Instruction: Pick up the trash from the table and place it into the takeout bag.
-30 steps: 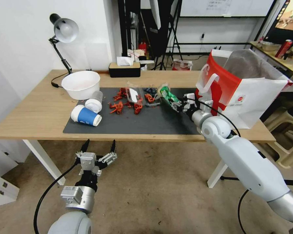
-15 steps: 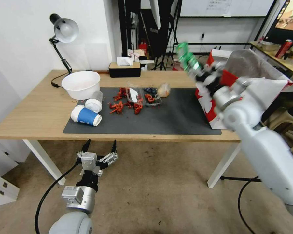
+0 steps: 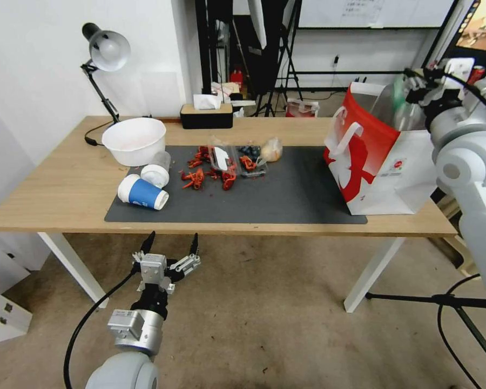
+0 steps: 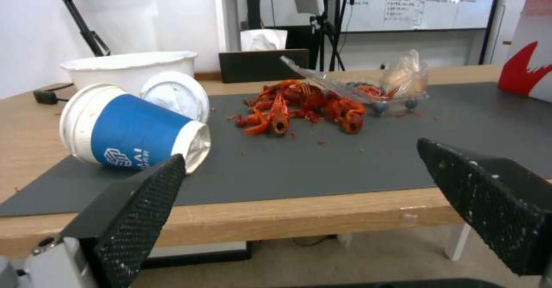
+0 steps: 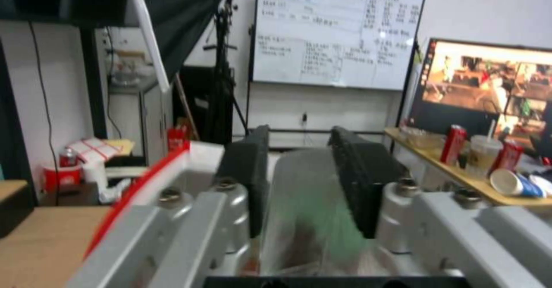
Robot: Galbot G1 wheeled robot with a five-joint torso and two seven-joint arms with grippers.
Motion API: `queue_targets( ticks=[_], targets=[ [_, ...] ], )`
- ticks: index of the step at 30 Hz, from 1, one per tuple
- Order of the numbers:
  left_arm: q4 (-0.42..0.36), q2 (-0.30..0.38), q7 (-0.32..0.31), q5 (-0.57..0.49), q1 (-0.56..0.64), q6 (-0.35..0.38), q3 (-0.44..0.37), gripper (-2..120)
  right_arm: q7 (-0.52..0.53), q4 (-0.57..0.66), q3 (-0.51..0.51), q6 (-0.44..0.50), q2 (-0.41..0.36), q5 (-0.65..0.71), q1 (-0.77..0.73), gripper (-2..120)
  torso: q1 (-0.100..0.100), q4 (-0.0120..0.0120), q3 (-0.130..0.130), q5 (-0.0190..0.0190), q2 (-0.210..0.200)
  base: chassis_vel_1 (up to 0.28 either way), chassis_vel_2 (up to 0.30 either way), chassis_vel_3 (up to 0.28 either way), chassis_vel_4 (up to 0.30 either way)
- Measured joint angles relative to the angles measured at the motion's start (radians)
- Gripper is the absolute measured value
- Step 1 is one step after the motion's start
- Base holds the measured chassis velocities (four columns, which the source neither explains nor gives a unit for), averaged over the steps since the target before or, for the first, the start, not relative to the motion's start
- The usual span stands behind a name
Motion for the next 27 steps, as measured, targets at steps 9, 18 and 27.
queue_targets(
  ticks=[9, 18, 27],
  targets=[
    [-0.008, 0.000, 0.000, 0.003, 0.005, -0.003, -0.001, 100, -0.019, 0.038, 0.003, 0.091, 0.012, 0.116, -0.007, 65, 0.000, 0.0001, 0.000, -0.0003, 0.000, 0.000, 0.000, 0.000, 0.000],
    [-0.010, 0.000, 0.000, 0.004, 0.006, -0.004, -0.001, 100, -0.247, 0.148, 0.002, 0.343, 0.008, 0.223, -0.151, 97, 0.000, 0.0001, 0.000, -0.0005, 0.000, 0.000, 0.000, 0.000, 0.000],
    [-0.010, 0.000, -0.001, 0.004, 0.007, -0.005, -0.004, 100, -0.333, 0.287, -0.023, 0.441, 0.058, 0.010, -0.454, 100, 0.000, 0.0002, 0.000, -0.0004, 0.000, 0.000, 0.000, 0.000, 0.000]
  ],
)
